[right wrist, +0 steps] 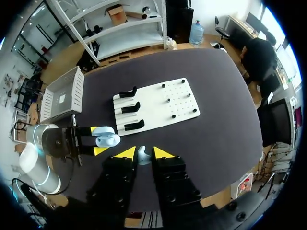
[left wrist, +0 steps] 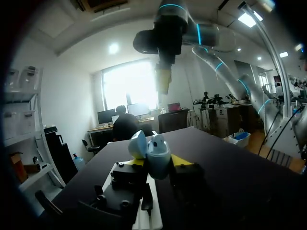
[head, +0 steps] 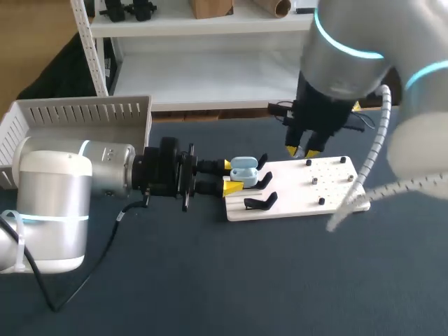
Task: Pick up each earbud case from the left stands, insert the matching earbuds, close the lid, and place the case in the box.
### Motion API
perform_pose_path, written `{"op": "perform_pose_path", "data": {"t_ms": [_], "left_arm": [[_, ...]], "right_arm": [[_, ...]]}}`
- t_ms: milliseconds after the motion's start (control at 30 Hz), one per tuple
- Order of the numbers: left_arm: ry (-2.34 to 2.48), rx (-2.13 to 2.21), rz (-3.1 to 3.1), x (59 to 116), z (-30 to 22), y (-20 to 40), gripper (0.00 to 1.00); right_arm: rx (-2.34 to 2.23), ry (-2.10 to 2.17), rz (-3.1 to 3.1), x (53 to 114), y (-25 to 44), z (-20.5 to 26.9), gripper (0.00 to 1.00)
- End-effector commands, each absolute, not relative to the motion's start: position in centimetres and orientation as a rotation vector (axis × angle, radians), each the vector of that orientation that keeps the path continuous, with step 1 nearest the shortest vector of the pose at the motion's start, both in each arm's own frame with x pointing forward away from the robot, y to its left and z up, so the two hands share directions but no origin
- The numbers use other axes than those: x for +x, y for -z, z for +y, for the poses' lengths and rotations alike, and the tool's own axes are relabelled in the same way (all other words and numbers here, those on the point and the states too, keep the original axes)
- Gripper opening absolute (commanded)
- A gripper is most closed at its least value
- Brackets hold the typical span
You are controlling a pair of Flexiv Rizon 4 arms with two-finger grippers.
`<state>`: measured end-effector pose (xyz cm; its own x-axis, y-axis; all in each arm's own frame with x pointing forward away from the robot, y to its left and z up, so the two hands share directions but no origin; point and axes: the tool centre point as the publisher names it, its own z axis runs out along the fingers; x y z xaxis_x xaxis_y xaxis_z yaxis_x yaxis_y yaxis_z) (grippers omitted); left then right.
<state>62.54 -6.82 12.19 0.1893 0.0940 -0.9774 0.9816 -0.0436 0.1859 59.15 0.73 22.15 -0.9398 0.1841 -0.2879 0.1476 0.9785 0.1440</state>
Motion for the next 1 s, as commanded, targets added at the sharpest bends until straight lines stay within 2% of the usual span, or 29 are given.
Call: {"op": "perform_pose_path", "data": {"t_ms": [33,367,633,1000], "left_arm": [[1.043,1.388,1.12,62.6,-6.8,-12.1,0.0],[1.043,1.388,1.12,62.6,-6.8,-12.1,0.0],[1.043,1.388,1.12,62.6,-6.8,-12.1,0.0],[1.043,1.388,1.12,62.6,-6.8,-12.1,0.0]], "right_arm": [[0.249,-0.121,2.86,59.7,-22.2,1.3,0.0],[0.249,-0.121,2.86,59.7,-22.2,1.3,0.0],[-0.18,0.044,2.804,60.7,-22.2,4.5,0.0],[-0.346,-0.019,2.864,59.9,-23.5,5.2,0.0]]}}
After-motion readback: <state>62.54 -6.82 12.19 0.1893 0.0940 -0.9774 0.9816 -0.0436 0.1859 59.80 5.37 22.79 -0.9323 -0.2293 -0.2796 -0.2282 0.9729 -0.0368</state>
